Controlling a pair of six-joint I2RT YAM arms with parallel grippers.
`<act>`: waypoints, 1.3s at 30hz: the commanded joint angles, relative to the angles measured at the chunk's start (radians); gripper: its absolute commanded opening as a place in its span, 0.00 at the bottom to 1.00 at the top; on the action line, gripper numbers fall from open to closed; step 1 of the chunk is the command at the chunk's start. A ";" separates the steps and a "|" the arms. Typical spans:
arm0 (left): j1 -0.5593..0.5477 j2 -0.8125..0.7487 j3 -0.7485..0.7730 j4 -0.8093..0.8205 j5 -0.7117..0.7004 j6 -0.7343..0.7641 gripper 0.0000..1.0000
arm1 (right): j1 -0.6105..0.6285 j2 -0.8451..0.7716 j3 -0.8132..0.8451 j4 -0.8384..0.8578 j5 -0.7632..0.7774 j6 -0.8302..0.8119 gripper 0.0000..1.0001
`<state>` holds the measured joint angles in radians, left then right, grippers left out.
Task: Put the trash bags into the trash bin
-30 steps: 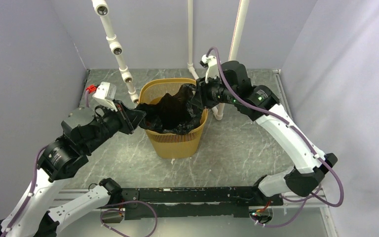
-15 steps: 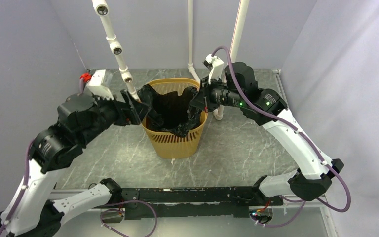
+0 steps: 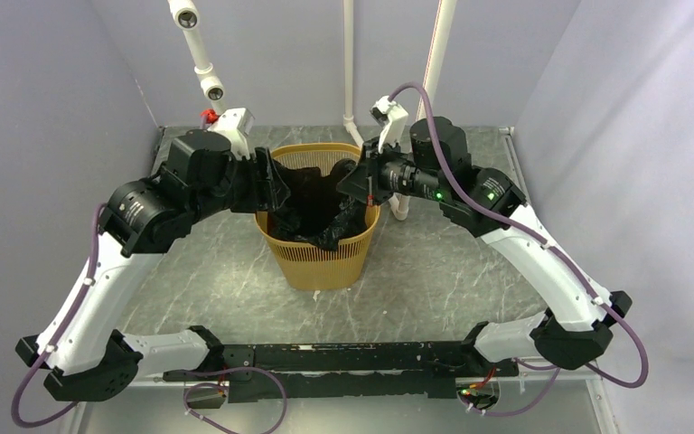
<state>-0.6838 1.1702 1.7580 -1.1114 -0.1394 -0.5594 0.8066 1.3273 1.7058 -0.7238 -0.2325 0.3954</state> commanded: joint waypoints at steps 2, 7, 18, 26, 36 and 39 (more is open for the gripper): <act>0.000 0.009 0.022 0.031 0.030 -0.020 0.48 | 0.005 -0.056 -0.001 0.086 0.034 0.021 0.00; 0.000 -0.002 0.023 0.002 -0.024 0.000 0.18 | 0.004 -0.070 -0.010 0.042 0.127 -0.021 0.01; 0.001 -0.101 -0.027 -0.114 -0.238 0.087 0.03 | -0.070 -0.099 -0.090 -0.091 0.353 -0.059 0.02; 0.001 -0.108 -0.036 -0.181 -0.313 0.121 0.03 | -0.103 -0.205 -0.221 0.024 0.213 0.003 0.02; 0.001 -0.065 -0.043 -0.257 -0.382 0.232 0.06 | -0.130 -0.302 -0.331 0.044 0.281 0.029 0.06; 0.001 -0.075 -0.078 -0.260 -0.374 0.194 0.09 | -0.130 -0.271 -0.315 -0.016 0.320 0.014 0.10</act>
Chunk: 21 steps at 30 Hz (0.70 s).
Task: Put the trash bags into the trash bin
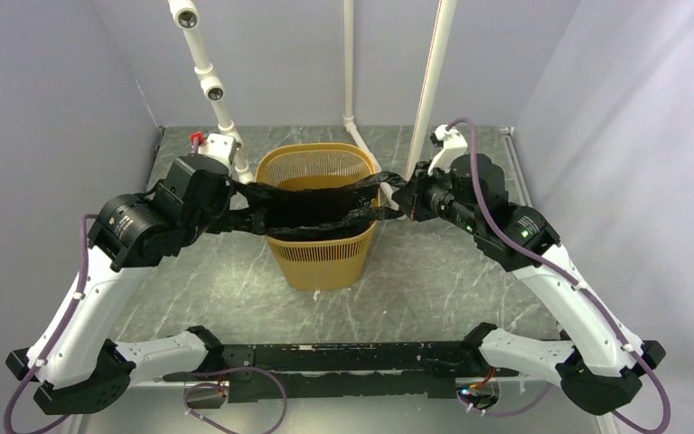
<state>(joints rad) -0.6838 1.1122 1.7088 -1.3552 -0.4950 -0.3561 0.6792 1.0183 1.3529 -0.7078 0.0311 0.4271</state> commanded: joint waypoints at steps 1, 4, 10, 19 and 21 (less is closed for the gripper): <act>0.000 -0.019 -0.036 -0.025 -0.010 -0.029 0.10 | -0.004 0.042 0.037 -0.043 0.060 -0.019 0.11; 0.000 -0.046 -0.061 0.000 0.058 -0.082 0.14 | -0.003 0.029 0.019 -0.015 -0.019 -0.024 0.16; 0.001 -0.147 -0.111 0.141 0.141 -0.169 0.62 | -0.003 -0.015 -0.009 0.089 -0.181 0.019 0.36; 0.001 -0.378 -0.335 0.340 0.192 -0.401 0.87 | -0.003 -0.049 -0.067 0.128 -0.208 0.123 0.69; 0.000 -0.435 -0.393 0.422 0.207 -0.432 0.92 | -0.003 -0.059 -0.087 0.140 -0.194 0.147 0.73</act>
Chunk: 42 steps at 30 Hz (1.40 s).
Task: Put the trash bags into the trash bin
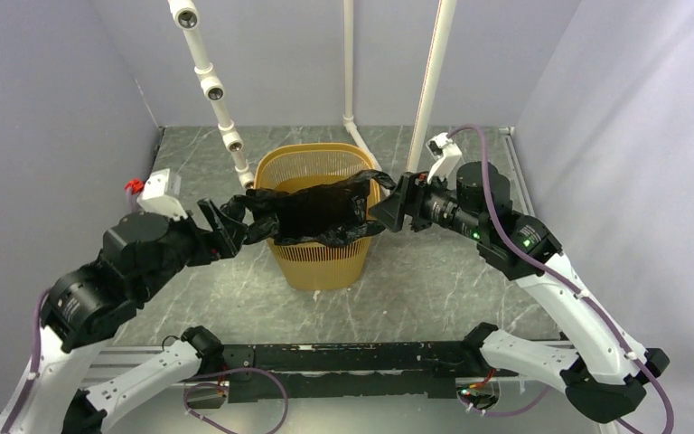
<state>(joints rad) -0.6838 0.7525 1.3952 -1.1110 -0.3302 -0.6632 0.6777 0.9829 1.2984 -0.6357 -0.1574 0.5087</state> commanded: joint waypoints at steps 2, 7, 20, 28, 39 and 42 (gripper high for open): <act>0.000 -0.124 -0.135 0.250 0.059 -0.146 0.93 | -0.001 -0.039 -0.058 0.086 0.004 0.089 0.75; 0.000 -0.160 -0.195 0.339 0.116 -0.166 0.93 | -0.001 -0.086 -0.134 0.146 0.044 0.165 0.78; 0.000 -0.122 -0.191 0.397 0.187 -0.252 0.93 | -0.001 -0.163 -0.243 0.289 0.052 0.273 0.70; 0.000 -0.041 -0.207 0.452 0.243 -0.281 0.78 | -0.002 -0.115 -0.235 0.317 -0.018 0.298 0.56; 0.000 0.029 -0.135 0.401 0.248 -0.223 0.24 | -0.001 -0.122 -0.237 0.295 -0.007 0.308 0.45; 0.001 0.031 -0.120 0.366 0.229 -0.213 0.16 | -0.002 -0.124 -0.233 0.284 -0.003 0.300 0.31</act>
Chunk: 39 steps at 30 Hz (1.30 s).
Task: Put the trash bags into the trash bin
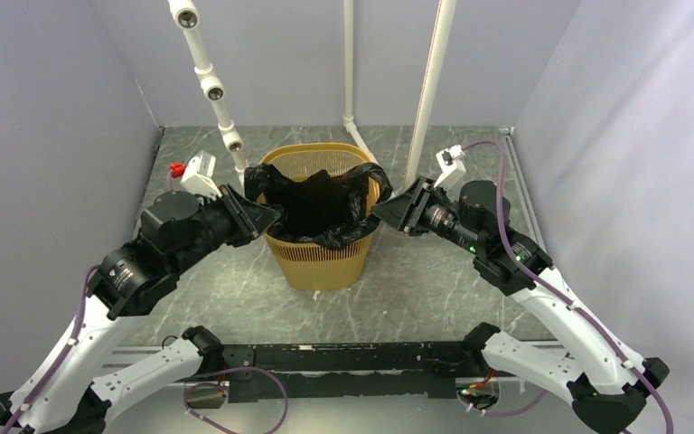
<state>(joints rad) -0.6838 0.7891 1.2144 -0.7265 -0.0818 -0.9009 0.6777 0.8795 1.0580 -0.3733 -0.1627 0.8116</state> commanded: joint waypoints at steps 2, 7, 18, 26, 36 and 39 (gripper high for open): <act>0.000 -0.006 0.078 -0.062 -0.042 0.042 0.10 | -0.002 -0.020 0.015 0.008 0.013 -0.020 0.21; 0.000 -0.022 0.138 -0.198 -0.131 0.102 0.05 | -0.002 -0.002 0.082 -0.097 0.068 -0.118 0.04; 0.001 -0.083 0.142 -0.421 -0.194 0.120 0.03 | -0.002 0.052 0.188 -0.278 0.128 -0.265 0.05; 0.001 -0.087 0.112 -0.389 -0.136 0.122 0.14 | -0.002 0.062 0.210 -0.347 -0.022 -0.352 0.05; 0.000 -0.047 0.110 -0.371 -0.123 0.123 0.30 | -0.001 0.066 0.236 -0.350 -0.045 -0.410 0.26; 0.000 -0.052 0.135 -0.394 -0.165 0.125 0.52 | -0.001 0.062 0.245 -0.360 0.009 -0.400 0.40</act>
<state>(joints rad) -0.6842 0.7406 1.3224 -1.1263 -0.2096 -0.7803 0.6792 0.9436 1.2568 -0.7605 -0.1699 0.4198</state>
